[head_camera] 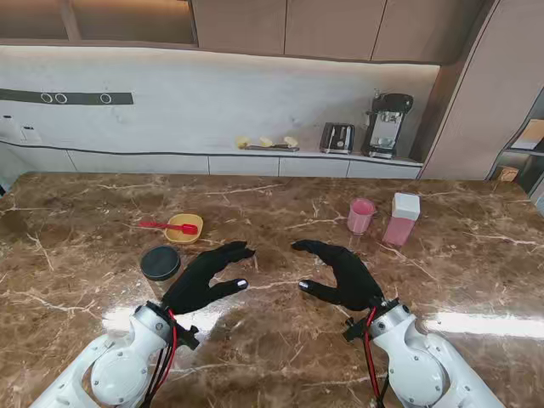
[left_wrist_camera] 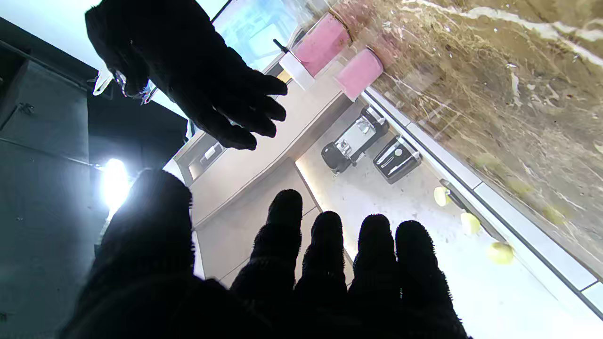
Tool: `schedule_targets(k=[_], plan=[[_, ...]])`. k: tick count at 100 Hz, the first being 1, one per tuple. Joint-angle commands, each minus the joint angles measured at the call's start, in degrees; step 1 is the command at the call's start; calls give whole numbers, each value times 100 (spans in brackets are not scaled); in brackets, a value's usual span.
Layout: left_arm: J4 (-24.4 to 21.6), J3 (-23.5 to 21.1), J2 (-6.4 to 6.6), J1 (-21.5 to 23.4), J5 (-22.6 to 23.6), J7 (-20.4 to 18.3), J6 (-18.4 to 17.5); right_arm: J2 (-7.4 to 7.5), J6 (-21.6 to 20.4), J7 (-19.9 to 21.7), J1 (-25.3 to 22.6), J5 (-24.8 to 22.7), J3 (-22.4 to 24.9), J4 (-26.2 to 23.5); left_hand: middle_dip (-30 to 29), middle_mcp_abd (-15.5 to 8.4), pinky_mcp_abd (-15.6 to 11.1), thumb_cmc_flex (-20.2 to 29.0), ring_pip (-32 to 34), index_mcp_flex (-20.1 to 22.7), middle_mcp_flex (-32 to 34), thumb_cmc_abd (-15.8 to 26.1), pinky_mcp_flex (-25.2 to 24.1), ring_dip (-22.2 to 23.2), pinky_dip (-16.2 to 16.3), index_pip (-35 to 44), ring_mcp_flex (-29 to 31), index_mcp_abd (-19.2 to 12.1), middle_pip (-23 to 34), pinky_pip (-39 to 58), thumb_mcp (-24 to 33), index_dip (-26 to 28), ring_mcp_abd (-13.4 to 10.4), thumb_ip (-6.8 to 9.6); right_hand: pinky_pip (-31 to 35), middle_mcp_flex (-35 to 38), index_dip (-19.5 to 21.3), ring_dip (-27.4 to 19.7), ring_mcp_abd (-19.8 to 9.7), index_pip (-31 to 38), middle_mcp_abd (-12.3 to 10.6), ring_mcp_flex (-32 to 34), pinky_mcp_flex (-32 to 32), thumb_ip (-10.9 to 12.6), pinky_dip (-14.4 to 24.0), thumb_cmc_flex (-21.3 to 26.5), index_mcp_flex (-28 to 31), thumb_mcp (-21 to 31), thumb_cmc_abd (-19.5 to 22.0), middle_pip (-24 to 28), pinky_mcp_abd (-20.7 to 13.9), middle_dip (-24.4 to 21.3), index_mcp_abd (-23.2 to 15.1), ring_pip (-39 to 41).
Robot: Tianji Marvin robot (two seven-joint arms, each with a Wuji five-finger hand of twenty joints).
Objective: Measure grain into the airtight container
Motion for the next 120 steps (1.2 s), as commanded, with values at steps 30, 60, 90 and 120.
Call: schedule_targets(k=[30,60,90,120], plan=[[-3,-32,26,22,20,-83,43,11,21,121,-62,14,-75,33,-38,-75,-59,-228,-19,-26,3,121,-14,-9,23,9,-19,44,19,59,-94,-37,-161,33,-3,13,54,-10,-45,-11,-60,111,-22,-85,108,65,140,-52,73,-90,-23,102,-52,31],[-476,-722,207,94,398,-717,-149,-5,5,-32,-16,-104,-87,113,-41,-95,-39,-114,-22,8,18,-180,-26,-15,13,28,-9,-11,7,36,-79,-25,-170,51,-8,12,61,1,-36,-13,-68,121,-18,-87,113,93,138,-51,66,-91,-10,111,-68,37],[-1199,-2195,531,154,976,-2239,-60,-11,34,-45,-56,-73,-54,129,-97,-180,329,144,-195,-649,-524,-1346,-241,-96,-165,-171,-459,-273,-147,-344,307,-49,-242,295,-1,22,70,13,-42,-11,-62,130,-17,-90,127,112,145,-33,65,-87,28,121,-78,40],[-1158,-2585,987,-653,966,-4687,668,-35,33,-121,-107,-30,-16,67,-197,-412,788,-11,-275,-1583,-1386,-2567,-333,-138,-188,-507,-1206,-915,-373,-989,1460,-289,-74,-166,27,51,80,39,-26,-4,-61,168,0,-94,156,120,162,-16,63,-76,101,139,-99,61]])
